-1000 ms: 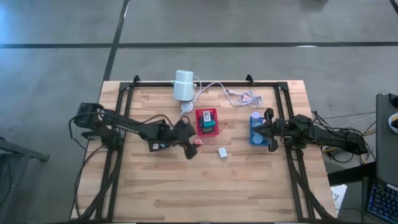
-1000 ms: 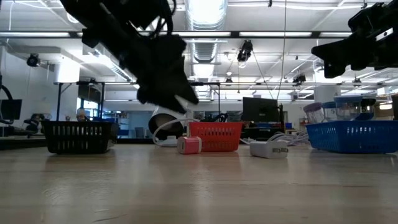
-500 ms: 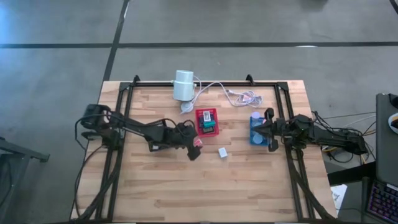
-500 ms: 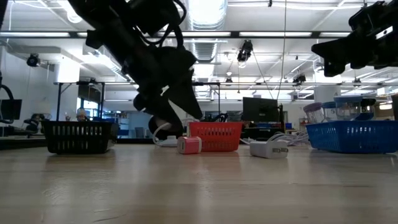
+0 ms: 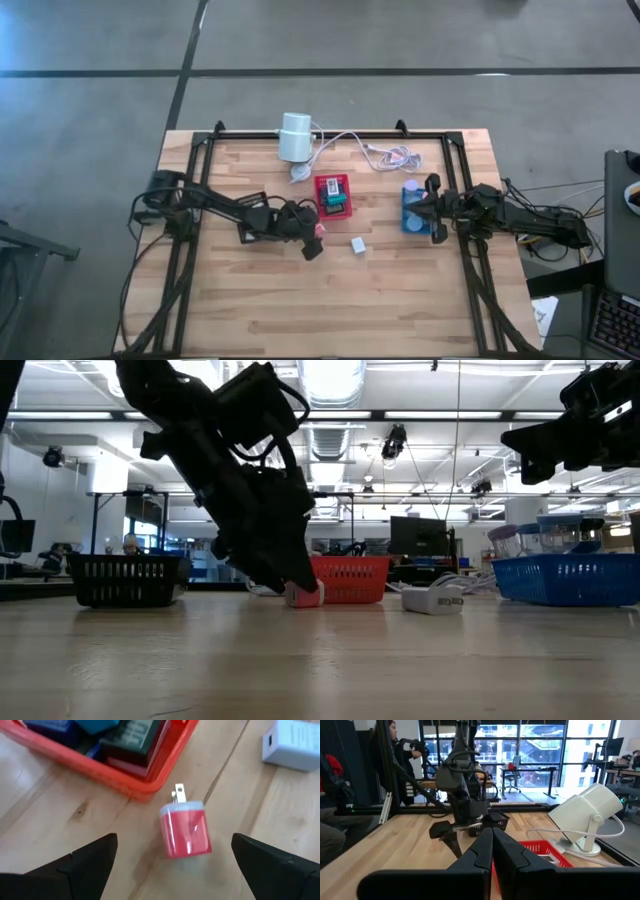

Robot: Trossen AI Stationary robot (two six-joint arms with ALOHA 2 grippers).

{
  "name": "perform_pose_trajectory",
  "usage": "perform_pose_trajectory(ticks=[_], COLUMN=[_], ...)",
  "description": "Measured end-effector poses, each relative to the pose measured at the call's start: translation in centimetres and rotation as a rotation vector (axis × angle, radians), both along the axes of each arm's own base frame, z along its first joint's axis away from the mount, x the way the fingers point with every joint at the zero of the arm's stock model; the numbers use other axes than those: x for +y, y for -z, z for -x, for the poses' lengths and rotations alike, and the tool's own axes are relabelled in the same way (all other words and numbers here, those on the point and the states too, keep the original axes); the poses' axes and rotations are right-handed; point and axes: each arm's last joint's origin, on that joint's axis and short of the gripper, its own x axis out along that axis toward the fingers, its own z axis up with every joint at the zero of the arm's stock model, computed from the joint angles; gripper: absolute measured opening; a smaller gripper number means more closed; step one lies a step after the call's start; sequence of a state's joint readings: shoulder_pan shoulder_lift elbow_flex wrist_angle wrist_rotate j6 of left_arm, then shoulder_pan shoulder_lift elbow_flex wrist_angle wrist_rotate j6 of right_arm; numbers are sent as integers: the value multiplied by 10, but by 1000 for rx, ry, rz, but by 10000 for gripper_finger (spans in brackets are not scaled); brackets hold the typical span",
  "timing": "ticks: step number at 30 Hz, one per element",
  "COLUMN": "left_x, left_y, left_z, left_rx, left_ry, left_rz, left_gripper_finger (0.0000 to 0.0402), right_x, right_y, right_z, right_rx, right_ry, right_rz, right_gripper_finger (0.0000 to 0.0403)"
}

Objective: Pick & Place Office items
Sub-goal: Put the pink charger adapter into the black basket

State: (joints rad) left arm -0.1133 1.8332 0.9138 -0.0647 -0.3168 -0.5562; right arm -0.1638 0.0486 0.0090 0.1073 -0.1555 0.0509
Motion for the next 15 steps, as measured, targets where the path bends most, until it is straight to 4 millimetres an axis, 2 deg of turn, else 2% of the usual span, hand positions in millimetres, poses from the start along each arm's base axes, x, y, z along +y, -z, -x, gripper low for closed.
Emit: perform_pose_trajectory(ticks=[15], left_x=[2], left_y=[5], left_z=[-3], left_rx=[-11], left_ry=[-4], left_rz=[-67], left_gripper_finger=[391], right_x=[0], right_y=[1], right_z=[0], right_rx=[13], right_ry=[0], right_rz=[4], right_gripper_finger=[8])
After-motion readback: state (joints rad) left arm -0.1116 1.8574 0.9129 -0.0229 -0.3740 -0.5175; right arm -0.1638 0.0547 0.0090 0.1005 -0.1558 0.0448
